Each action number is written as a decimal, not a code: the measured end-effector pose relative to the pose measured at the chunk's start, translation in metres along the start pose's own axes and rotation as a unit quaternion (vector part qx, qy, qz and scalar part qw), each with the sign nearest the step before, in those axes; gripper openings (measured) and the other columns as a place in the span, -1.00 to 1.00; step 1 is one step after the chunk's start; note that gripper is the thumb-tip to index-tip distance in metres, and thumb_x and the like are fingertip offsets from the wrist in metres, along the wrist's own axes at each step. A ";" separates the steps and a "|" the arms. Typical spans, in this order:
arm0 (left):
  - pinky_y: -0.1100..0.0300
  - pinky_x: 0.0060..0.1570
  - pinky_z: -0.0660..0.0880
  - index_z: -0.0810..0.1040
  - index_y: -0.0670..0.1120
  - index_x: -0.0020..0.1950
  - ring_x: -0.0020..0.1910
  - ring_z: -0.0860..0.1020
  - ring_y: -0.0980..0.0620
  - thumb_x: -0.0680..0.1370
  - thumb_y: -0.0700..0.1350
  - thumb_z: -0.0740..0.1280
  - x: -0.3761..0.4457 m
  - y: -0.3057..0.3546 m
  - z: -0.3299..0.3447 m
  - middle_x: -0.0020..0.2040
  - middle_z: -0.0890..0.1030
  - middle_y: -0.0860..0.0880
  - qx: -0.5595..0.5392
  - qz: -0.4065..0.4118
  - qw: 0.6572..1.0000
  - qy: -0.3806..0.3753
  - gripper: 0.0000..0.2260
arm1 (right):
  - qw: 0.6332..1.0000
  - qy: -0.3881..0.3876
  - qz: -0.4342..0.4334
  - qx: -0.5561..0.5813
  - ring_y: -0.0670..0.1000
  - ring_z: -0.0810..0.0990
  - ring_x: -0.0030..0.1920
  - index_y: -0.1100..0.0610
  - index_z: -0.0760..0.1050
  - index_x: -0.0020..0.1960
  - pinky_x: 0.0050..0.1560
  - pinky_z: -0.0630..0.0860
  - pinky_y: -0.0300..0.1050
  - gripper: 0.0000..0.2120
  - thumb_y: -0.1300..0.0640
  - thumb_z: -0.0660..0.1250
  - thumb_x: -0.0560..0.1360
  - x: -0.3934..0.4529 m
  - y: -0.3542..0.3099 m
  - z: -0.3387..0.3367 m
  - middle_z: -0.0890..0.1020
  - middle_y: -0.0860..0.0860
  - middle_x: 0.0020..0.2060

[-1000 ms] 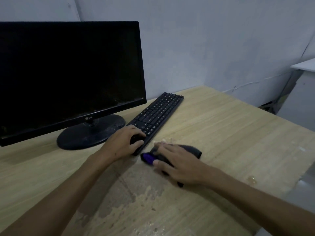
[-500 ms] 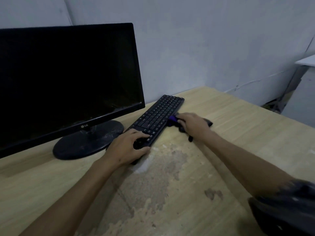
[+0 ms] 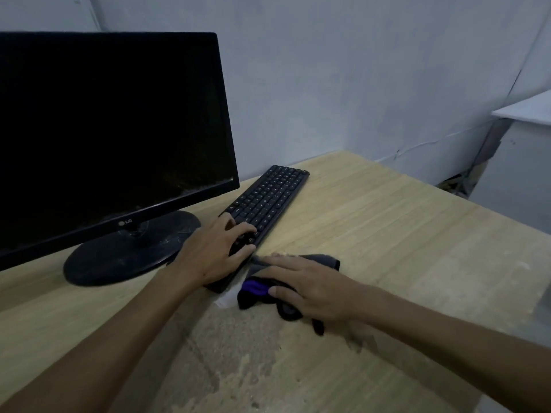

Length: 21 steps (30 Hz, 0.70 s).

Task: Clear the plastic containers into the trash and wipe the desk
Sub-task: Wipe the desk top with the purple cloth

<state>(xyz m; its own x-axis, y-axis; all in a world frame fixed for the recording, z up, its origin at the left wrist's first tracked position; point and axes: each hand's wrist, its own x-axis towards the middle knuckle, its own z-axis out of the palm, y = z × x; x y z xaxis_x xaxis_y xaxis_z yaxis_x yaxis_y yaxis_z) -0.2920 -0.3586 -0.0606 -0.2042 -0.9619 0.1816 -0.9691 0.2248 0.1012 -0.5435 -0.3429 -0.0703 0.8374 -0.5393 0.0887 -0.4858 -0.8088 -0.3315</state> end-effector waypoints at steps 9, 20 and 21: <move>-0.10 0.57 0.18 0.16 0.35 0.60 0.61 0.17 0.10 0.59 0.38 -0.14 -0.001 -0.007 0.019 0.64 0.18 0.16 -0.053 0.025 0.998 -0.022 -0.44 | 0.974 0.040 0.223 -0.011 0.16 0.42 0.43 0.13 0.26 0.56 0.42 0.26 0.00 -0.58 0.04 0.07 0.74 0.064 0.139 -0.045 0.42 0.13 0.46; -0.10 0.59 0.12 0.16 0.35 0.59 0.61 0.17 0.14 0.59 0.37 -0.16 -0.002 -0.004 0.020 0.63 0.19 0.19 -0.070 0.009 0.997 -0.023 -0.43 | 0.978 -0.002 0.198 -0.065 0.14 0.20 0.58 0.02 0.21 0.58 0.56 0.12 0.12 -0.53 -0.12 0.02 0.73 0.039 0.099 -0.029 0.25 0.06 0.59; -0.10 0.59 0.12 0.16 0.35 0.59 0.61 0.18 0.13 0.58 0.37 -0.15 -0.002 -0.003 0.020 0.63 0.20 0.18 -0.070 0.008 0.997 -0.024 -0.43 | 0.982 -0.008 0.176 -0.072 0.10 0.10 0.63 -0.02 0.15 0.61 0.59 0.04 0.11 -0.50 -0.15 0.00 0.72 0.028 0.078 -0.021 0.16 0.03 0.63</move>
<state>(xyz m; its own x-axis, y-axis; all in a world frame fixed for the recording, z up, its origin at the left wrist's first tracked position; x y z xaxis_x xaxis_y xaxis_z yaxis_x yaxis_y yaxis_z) -0.2910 -0.3605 -0.0804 -0.2298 -0.9634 0.1378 -0.9373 0.2572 0.2351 -0.5635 -0.4260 -0.0745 0.6138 -0.7891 -0.0221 -0.7757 -0.5977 -0.2027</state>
